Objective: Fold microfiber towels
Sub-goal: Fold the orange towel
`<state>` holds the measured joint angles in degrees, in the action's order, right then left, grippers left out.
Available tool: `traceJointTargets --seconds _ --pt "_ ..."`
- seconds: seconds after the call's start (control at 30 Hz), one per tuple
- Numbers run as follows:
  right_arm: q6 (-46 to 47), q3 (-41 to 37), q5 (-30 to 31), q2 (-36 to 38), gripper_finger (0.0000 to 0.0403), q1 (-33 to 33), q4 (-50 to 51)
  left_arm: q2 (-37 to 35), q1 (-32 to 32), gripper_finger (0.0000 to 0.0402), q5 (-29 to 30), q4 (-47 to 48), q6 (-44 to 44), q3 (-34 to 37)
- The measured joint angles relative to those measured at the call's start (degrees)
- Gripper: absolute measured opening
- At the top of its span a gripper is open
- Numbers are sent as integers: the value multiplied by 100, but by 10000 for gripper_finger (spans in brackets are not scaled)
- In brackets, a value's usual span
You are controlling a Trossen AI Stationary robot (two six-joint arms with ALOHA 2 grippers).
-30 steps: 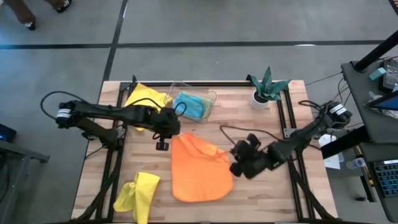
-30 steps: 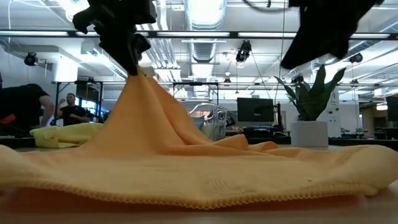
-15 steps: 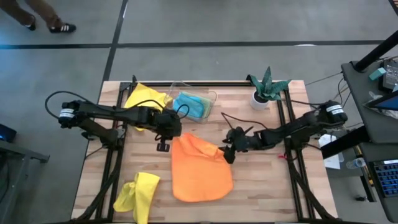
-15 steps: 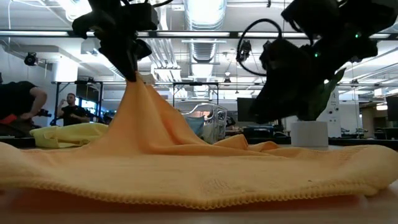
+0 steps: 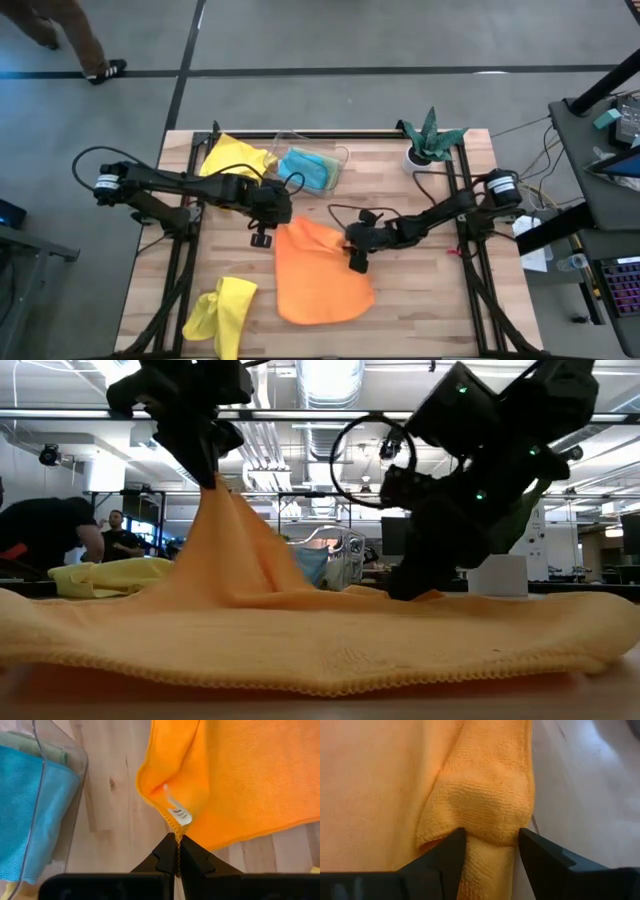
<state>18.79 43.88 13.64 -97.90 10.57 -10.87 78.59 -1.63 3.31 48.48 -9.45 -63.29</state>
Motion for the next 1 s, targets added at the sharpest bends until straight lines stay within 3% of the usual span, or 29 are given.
traceJointTargets --seconds 0.53,0.67,0.9,1.0 --pt "-293 697 198 -29 172 -17 1073 0 -4 0 -11 1 0 2" --pt "-295 765 198 -29 131 -18 1106 0 -4 0 -13 1 2 2" --pt "-295 798 191 -27 24 -82 1121 0 -4 0 -13 1 2 2" --pt "-277 798 193 -27 11 -114 1148 0 -4 0 -13 1 2 2"
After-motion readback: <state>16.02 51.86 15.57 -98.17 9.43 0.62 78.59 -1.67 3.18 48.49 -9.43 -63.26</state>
